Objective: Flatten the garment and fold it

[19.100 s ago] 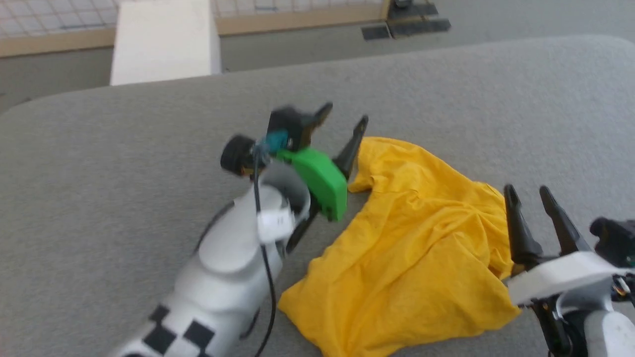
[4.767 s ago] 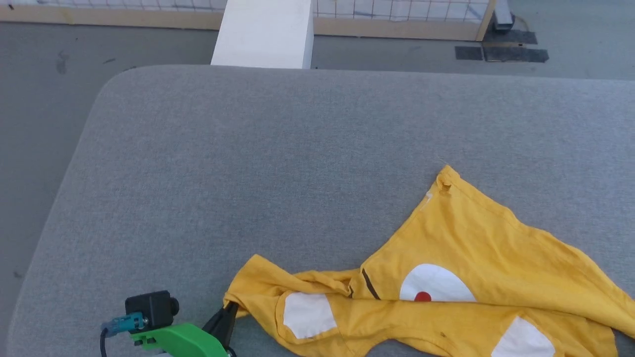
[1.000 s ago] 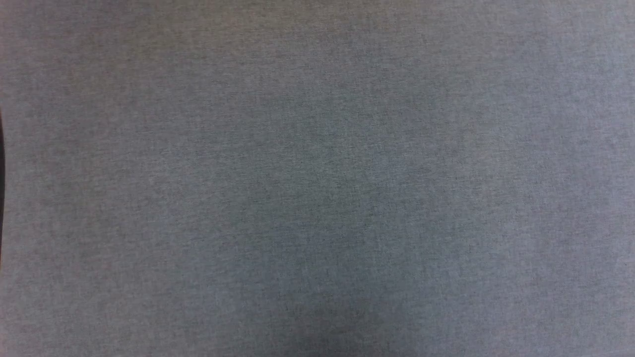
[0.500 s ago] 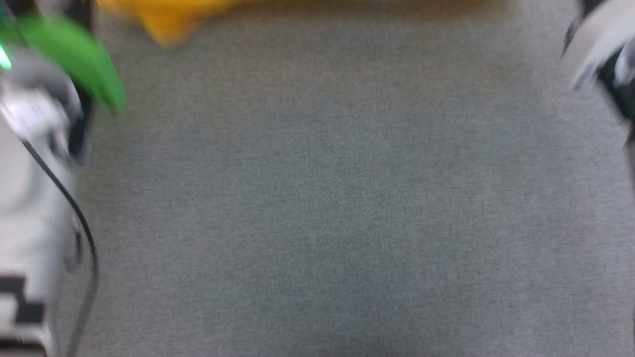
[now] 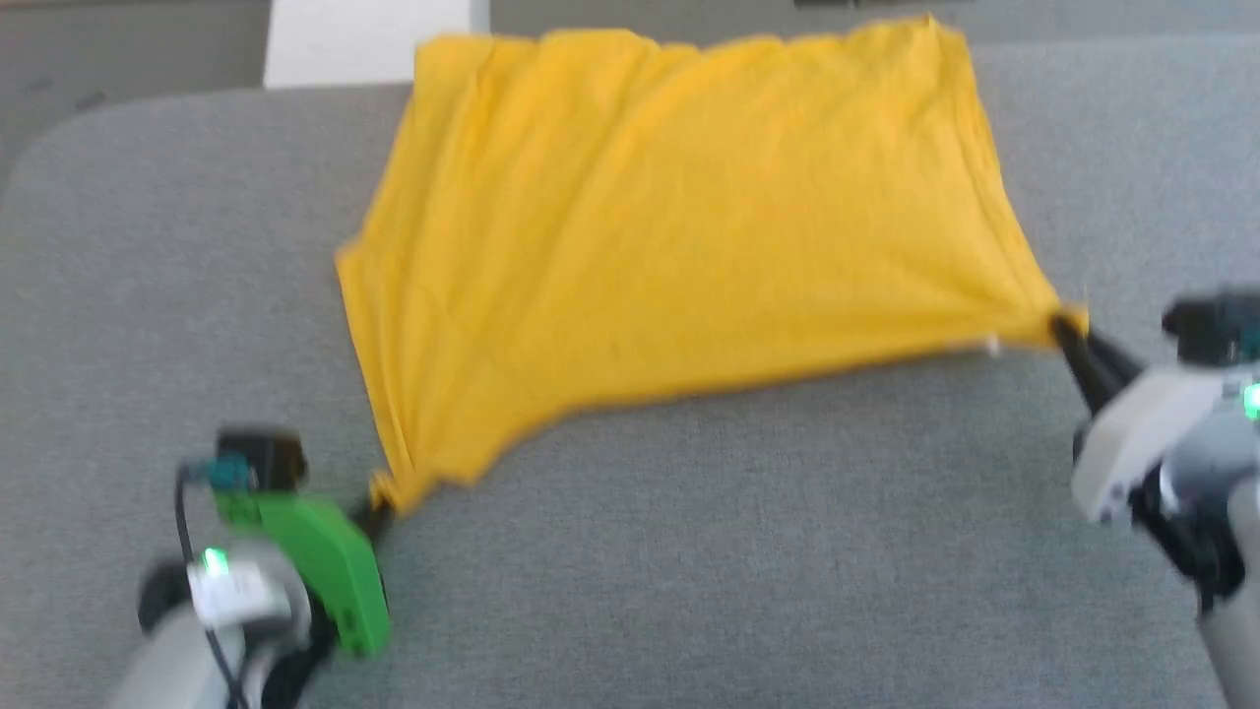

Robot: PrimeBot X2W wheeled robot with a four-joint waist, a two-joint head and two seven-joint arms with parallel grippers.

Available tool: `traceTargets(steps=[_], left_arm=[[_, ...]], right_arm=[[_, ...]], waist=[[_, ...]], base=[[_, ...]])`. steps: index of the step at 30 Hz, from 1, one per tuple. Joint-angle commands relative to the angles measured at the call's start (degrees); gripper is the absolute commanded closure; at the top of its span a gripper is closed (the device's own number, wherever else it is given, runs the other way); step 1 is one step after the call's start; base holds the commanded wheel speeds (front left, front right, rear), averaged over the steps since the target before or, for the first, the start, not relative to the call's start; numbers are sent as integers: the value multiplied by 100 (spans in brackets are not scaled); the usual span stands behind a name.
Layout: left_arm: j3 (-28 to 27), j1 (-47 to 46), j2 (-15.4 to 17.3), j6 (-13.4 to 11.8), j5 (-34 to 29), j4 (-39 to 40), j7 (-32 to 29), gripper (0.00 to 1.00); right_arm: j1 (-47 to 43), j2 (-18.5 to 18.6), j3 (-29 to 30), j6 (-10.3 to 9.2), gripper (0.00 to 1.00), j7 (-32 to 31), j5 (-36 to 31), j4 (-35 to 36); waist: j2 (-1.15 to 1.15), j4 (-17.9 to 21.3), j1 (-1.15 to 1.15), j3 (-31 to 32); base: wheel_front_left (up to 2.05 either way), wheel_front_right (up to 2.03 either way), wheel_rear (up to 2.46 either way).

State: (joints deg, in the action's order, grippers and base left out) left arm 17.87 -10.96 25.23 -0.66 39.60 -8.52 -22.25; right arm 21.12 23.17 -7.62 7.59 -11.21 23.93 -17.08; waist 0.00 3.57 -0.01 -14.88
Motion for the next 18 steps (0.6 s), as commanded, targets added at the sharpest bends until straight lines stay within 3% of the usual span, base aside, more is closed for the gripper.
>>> traceTargets(steps=[1, 10, 18], left_arm=[[55, 431, -8, -109, 106, 101, -139, 100], [154, 1983, 76, -632, 228, 1273, -365, 100], [273, 2446, 53, -776, -121, 1601, 110, 100]], right_arm=[[-245, -46, 91, -10, 100, -57, -25, 84], [-1913, -465, 873, -10, 100, -432, -355, 473], [-2867, -1078, 1511, -10, 100, -212, -532, 849]], waist=[[0, -134, 1, 400], [0, -247, 1, 739], [0, -263, 1, 812]], base=[[0, 0, 0], [0, 0, 0], [0, 0, 0]])
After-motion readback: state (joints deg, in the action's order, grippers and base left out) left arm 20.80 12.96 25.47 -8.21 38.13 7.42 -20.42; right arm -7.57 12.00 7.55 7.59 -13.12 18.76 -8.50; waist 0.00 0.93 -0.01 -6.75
